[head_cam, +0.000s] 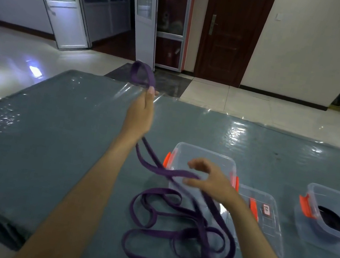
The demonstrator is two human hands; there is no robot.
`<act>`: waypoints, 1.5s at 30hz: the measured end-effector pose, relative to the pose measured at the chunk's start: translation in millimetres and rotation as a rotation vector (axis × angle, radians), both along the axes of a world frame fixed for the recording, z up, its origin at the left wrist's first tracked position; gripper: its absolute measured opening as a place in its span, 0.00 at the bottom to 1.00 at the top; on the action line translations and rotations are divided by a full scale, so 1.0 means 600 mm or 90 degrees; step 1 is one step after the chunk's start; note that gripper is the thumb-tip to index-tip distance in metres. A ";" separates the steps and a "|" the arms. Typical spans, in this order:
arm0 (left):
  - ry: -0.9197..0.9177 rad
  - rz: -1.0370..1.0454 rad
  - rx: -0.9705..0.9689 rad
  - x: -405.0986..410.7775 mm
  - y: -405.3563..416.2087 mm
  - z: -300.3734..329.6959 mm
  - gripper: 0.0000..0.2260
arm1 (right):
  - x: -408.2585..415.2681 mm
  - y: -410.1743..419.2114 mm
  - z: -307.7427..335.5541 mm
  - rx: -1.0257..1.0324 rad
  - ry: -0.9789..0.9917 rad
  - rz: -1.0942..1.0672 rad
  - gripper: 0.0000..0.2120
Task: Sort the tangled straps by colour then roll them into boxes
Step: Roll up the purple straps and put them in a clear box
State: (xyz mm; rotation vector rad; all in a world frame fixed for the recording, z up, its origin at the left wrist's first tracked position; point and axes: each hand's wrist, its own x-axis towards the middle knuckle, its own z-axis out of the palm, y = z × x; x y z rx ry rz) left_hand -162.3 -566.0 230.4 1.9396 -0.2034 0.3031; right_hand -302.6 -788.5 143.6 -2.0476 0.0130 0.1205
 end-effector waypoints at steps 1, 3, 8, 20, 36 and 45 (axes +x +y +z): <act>-0.006 -0.019 0.020 -0.013 -0.009 -0.014 0.26 | -0.008 0.001 -0.010 -0.014 0.033 0.026 0.30; -0.018 -0.063 0.081 -0.046 -0.029 -0.045 0.22 | -0.019 0.008 -0.022 0.019 0.043 0.024 0.38; -0.025 -0.219 0.188 -0.111 -0.061 -0.147 0.14 | -0.016 0.030 0.001 0.285 -0.108 -0.158 0.35; -0.024 -0.345 0.284 -0.130 -0.086 -0.207 0.15 | -0.015 -0.034 0.016 0.365 -0.141 -0.425 0.10; 0.153 -0.380 0.003 -0.116 -0.112 -0.195 0.28 | 0.018 -0.072 -0.001 0.413 -0.055 -0.377 0.07; 0.029 -0.334 0.002 -0.117 -0.159 -0.167 0.12 | 0.013 -0.062 0.008 0.398 -0.022 -0.232 0.08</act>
